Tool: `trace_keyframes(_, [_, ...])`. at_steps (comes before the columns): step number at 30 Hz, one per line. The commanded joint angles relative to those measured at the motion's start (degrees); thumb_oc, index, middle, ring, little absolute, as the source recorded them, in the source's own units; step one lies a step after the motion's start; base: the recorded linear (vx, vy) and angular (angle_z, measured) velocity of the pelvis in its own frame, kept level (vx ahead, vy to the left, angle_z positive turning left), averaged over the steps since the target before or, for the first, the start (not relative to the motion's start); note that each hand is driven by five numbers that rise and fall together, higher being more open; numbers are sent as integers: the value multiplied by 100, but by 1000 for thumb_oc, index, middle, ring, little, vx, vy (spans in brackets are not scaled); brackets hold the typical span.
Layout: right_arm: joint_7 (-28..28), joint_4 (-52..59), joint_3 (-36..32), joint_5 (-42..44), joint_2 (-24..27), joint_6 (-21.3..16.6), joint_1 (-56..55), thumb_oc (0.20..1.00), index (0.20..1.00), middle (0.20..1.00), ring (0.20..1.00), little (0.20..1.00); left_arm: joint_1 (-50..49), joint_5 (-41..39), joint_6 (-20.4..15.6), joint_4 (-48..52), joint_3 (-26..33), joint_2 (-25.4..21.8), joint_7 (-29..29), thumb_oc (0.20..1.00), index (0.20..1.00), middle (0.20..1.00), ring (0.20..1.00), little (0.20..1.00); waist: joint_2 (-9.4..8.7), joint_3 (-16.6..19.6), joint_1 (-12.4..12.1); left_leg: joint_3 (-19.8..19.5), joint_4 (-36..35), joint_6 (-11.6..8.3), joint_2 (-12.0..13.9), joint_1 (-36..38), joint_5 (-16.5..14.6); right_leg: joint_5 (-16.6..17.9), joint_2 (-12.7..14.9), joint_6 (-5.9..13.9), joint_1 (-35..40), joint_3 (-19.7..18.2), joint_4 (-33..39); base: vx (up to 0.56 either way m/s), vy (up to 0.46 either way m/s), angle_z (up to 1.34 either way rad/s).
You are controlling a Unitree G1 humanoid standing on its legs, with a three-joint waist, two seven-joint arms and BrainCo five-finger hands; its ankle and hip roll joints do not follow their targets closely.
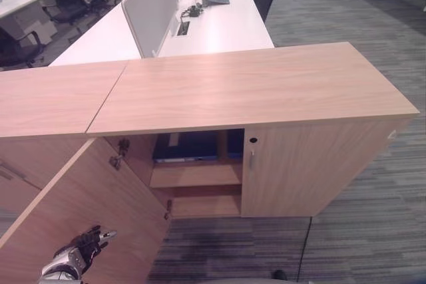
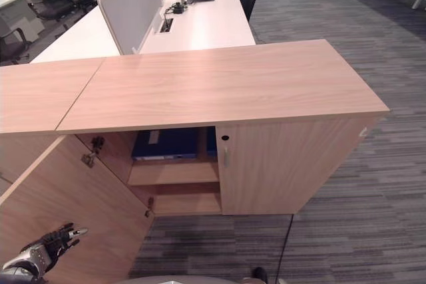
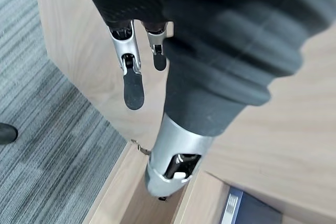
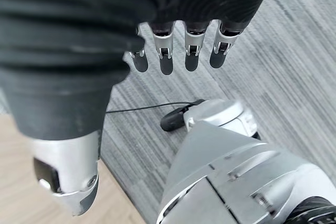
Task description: Put the empty folder in the office cabinet
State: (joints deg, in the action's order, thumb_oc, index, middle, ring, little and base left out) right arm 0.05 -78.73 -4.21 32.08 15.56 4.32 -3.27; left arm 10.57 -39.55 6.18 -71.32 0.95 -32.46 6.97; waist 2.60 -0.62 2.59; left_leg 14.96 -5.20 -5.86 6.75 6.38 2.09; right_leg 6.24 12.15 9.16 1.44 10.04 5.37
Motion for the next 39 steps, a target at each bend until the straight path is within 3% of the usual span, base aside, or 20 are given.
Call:
trace_keyframes(1, [6, -255, 3, -27, -6, -28, 297, 1000, 1000, 1000, 1000, 1000, 230, -87, -180, -35, -59, 197, -10, 1000, 1000, 1000, 1000, 1000, 332, 5, 27, -599, 20, -76, 397, -159, -185, -556, -120, 127, 49, 254, -37, -2, -219, 5])
trace_keyframes(5, [-36, -256, 171, -148, 92, -82, 359, 1000, 1000, 1000, 1000, 1000, 12, -66, -183, 31, -266, 832, -12, 1000, 1000, 1000, 1000, 1000, 434, -69, 19, -655, 27, -341, 949, -239, 202, -854, -642, -180, 146, 281, -37, -9, -299, 1])
trace_keyframes(11, [-55, -276, 247, -303, 257, -125, 475, 1000, 1000, 1000, 1000, 1000, -135, 220, -150, -428, -177, 1177, 20, 1000, 1000, 1000, 1000, 1000, 477, -225, 0, -565, 76, -518, 1396, -600, 759, -1096, -1108, -456, 120, 511, -37, -31, -240, 4])
trace_keyframes(14, [-98, -277, 234, -323, 340, -117, 540, 1000, 1000, 1000, 1000, 1000, -120, 186, -157, -448, -176, 1261, 9, 1000, 1000, 1000, 1000, 1000, 400, -297, 37, -285, 348, -464, 1369, -710, 542, -1198, -1057, -495, 140, 626, -46, -46, -117, 26])
trace_keyframes(18, [-155, -221, 163, -282, 428, -130, 637, 1000, 1000, 1000, 1000, 1000, -234, 202, -151, -487, -198, 1568, 49, 1000, 1000, 1000, 1000, 1000, 250, -425, 99, 103, 2123, -39, 863, -956, -681, -1158, -956, -644, 32, 948, -81, -140, -136, 47])
trace_keyframes(19, [-155, -226, 110, -270, 425, -120, 652, 1000, 1000, 1000, 1000, 1000, -322, 249, -134, -524, -209, 1698, 94, 1000, 1000, 1000, 1000, 1000, 254, -392, 152, 258, 2360, 99, 524, -810, -1105, -1153, -970, -650, 2, 1137, -67, -56, -60, 46])
trace_keyframes(20, [-154, -226, 111, -271, 430, -120, 649, 1000, 1000, 1000, 1000, 1000, -326, 251, -135, -524, -208, 1702, 95, 1000, 1000, 1000, 1000, 1000, 265, -394, 162, 249, 2373, 107, 526, -811, -1126, -1156, -971, -642, 11, 1147, -68, -32, -65, 38])
trace_keyframes(23, [-151, -234, -3, -240, 377, -107, 592, 1000, 1000, 1000, 1000, 1000, -426, 436, -86, -597, -262, 1900, 169, 1000, 1000, 1000, 1000, 1000, 364, -285, 307, 575, 1996, 187, 164, -387, -1459, -1121, -967, -634, -5, 1629, -69, -37, -17, 81])
trace_keyframes(24, [-158, -238, -41, -228, 359, -106, 572, 1000, 1000, 1000, 1000, 1000, -435, 498, -76, -629, -294, 1964, 176, 1000, 1000, 1000, 1000, 1000, 390, -253, 358, 676, 1905, 181, 105, -294, -1503, -1109, -950, -645, -10, 1791, -71, -133, 2, 132])
trace_keyframes(26, [-199, -164, -235, -41, 272, -143, 537, 1000, 1000, 1000, 1000, 1000, -584, 556, -41, -733, -289, 2261, 128, 1000, 1000, 1000, 1000, 1000, 441, -182, 539, 1060, 1538, 130, -71, -75, -1497, -969, -795, -656, -132, 2475, -128, -202, 52, 182])
trace_keyframes(28, [-192, -118, -193, -85, 238, -150, 517, 1000, 1000, 1000, 1000, 1000, -774, 693, -75, -762, -191, 2332, 115, 1000, 1000, 1000, 1000, 1000, 481, -158, 534, 939, 1075, 192, -206, 77, -1433, -864, -748, -620, -198, 2609, -151, -139, 95, 151])
trace_keyframes(32, [-205, 20, -51, -253, 251, -181, 479, 1000, 1000, 1000, 1000, 1000, -1017, 794, -241, -686, 34, 2230, -70, 1000, 1000, 1000, 1000, 1000, 434, -160, 286, 554, 392, 302, -411, 161, -1129, -717, -606, -546, -312, 2772, -243, -138, 59, 66])
trace_keyframes(35, [-222, 236, -36, -296, 285, -222, 508, 1000, 1000, 1000, 1000, 1000, -1172, 688, -321, -478, 221, 2115, -225, 1000, 1000, 1000, 1000, 1000, 453, -282, 137, 333, 75, 429, -523, 149, -911, -696, -359, -505, -516, 2838, -711, -168, 77, 31])
trace_keyframes(37, [-202, 318, -97, -335, 303, -195, 505, 1000, 1000, 1000, 1000, 1000, -1281, 435, -361, -300, 379, 2043, -347, 1000, 1000, 1000, 1000, 1000, 495, -433, 155, 99, 60, 530, -577, 67, -865, -762, -24, -360, -764, 2678, -1296, -228, 70, 31])
trace_keyframes(38, [-193, 337, -191, -343, 314, -179, 497, 1000, 1000, 1000, 1000, 1000, -1342, 250, -419, -181, 470, 1991, -437, 1000, 1000, 1000, 1000, 1000, 545, -544, 233, -125, 65, 577, -565, 13, -869, -745, 121, -165, -940, 2165, -1581, -209, 39, 47])
trace_keyframes(39, [-203, 322, -219, -336, 292, -171, 522, 1000, 1000, 1000, 1000, 1000, -1378, 128, -460, -51, 529, 1965, -519, 1000, 1000, 1000, 1000, 1000, 555, -593, 265, -198, 50, 616, -583, -24, -872, -724, 205, -93, -1058, 1700, -1736, -185, -14, 87])
